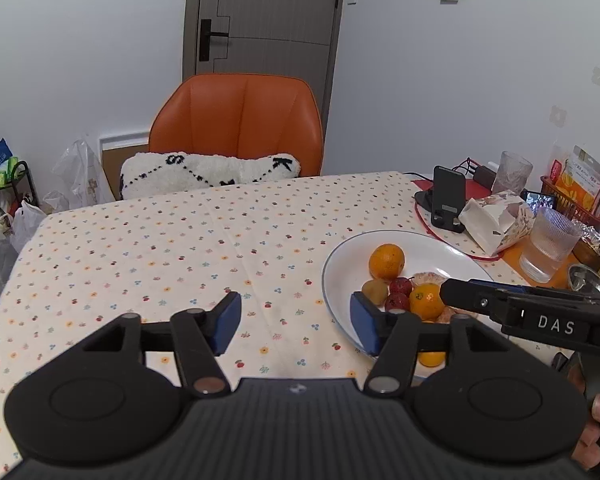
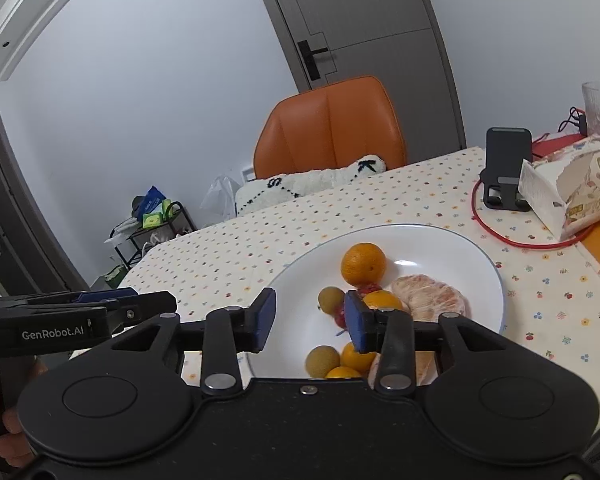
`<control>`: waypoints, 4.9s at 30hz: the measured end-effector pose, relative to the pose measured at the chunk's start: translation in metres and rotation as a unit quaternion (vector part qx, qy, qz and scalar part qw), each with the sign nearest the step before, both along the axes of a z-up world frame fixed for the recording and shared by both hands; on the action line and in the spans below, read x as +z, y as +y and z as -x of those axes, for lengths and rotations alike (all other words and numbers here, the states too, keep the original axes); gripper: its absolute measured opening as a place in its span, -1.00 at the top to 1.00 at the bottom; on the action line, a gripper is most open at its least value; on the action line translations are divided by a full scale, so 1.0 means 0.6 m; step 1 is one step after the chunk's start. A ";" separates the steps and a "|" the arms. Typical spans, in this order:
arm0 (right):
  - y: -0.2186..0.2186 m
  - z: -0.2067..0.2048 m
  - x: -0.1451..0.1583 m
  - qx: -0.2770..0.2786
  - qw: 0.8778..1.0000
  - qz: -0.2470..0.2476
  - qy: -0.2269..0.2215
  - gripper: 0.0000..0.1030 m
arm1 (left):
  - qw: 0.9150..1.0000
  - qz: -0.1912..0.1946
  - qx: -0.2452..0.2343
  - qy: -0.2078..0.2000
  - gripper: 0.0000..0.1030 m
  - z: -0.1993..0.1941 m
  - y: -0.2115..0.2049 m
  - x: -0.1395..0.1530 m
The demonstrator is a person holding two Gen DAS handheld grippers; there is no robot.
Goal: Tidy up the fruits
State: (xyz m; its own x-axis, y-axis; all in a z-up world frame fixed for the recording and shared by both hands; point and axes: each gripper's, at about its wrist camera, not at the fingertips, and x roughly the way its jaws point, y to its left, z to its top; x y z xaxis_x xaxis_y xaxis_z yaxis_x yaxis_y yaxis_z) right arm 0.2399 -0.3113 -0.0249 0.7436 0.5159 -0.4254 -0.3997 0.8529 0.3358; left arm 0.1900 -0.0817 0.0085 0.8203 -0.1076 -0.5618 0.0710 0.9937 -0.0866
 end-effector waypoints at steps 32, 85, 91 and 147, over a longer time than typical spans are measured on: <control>0.054 0.140 0.077 0.024 0.999 0.025 -0.033 -1.00 | 0.998 -0.007 0.063 -0.027 -0.90 0.168 0.057 0.068; 0.050 0.381 0.100 0.020 0.995 0.083 -0.042 -1.00 | 0.997 -0.003 0.066 -0.033 -0.92 0.402 0.128 0.063; 0.048 0.383 0.100 0.021 0.996 0.079 -0.039 -1.00 | 0.998 -0.004 0.063 -0.032 -0.92 0.403 0.125 0.064; 0.054 0.382 0.098 0.033 0.997 0.070 -0.028 -1.00 | 0.998 -0.008 0.061 -0.023 -0.92 0.405 0.129 0.058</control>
